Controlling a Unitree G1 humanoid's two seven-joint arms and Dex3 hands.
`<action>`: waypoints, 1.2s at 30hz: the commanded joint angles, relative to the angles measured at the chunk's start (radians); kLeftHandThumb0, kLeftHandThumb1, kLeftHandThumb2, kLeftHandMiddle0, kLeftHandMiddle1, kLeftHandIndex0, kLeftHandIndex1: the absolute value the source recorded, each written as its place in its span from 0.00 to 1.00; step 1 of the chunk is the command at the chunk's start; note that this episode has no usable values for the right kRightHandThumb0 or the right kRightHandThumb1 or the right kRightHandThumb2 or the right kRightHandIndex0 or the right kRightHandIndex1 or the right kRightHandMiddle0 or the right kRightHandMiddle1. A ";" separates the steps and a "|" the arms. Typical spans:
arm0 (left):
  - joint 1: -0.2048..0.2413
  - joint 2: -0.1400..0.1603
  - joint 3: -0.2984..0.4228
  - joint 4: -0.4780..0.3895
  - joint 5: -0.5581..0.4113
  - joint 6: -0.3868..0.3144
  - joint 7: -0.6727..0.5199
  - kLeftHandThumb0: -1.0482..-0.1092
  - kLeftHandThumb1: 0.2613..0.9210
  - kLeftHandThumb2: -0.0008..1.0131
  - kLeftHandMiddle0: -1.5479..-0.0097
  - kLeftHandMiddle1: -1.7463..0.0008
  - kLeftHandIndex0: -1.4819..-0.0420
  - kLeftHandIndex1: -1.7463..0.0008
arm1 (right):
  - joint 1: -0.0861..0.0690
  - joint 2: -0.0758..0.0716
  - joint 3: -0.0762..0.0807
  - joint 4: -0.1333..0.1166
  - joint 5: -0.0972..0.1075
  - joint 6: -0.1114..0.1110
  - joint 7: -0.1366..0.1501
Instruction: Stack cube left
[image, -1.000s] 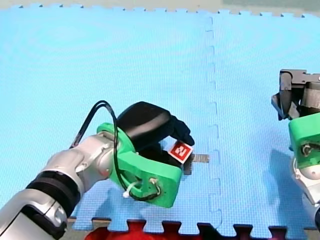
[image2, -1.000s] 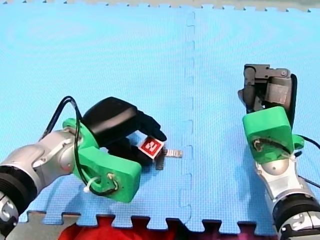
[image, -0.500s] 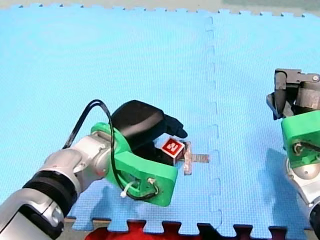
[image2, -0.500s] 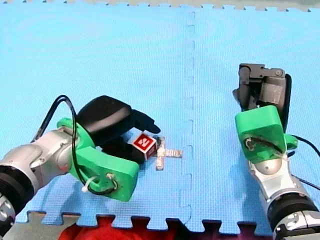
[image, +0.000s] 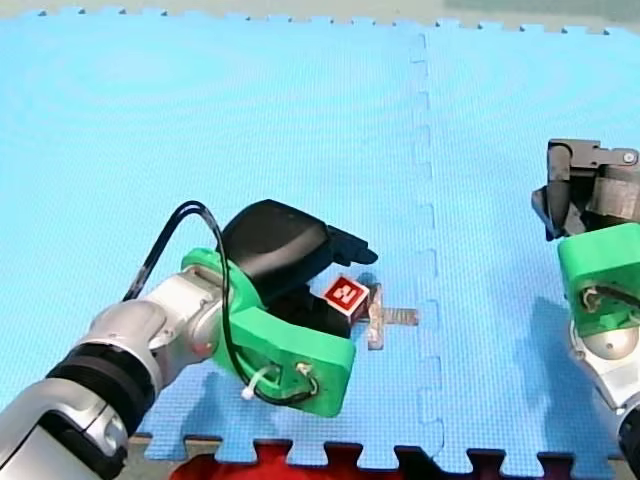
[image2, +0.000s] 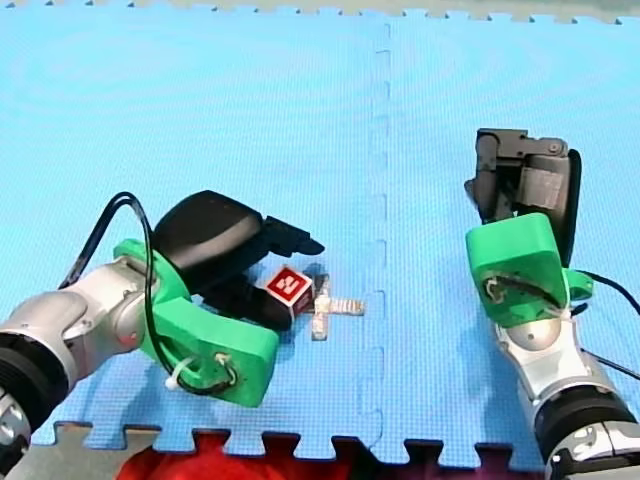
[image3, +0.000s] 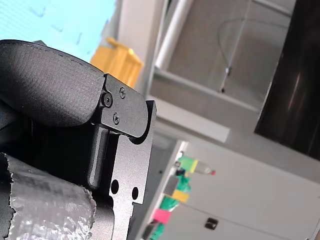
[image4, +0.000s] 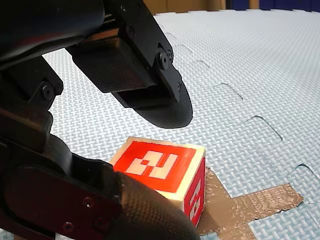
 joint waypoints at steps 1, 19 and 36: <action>-0.002 0.002 -0.002 0.000 0.000 0.003 0.000 0.01 0.97 0.02 0.38 0.00 0.51 1.00 | 0.000 -0.001 0.001 -0.002 0.001 0.005 -0.004; -0.004 0.004 0.006 -0.025 -0.019 -0.011 -0.027 0.01 0.99 0.01 0.36 0.00 0.49 1.00 | -0.007 0.004 -0.004 0.003 0.012 0.007 0.013; 0.011 0.023 0.020 -0.056 -0.046 -0.061 -0.054 0.66 0.86 0.01 0.35 0.00 0.45 0.18 | -0.005 0.003 -0.004 -0.002 0.012 0.004 0.006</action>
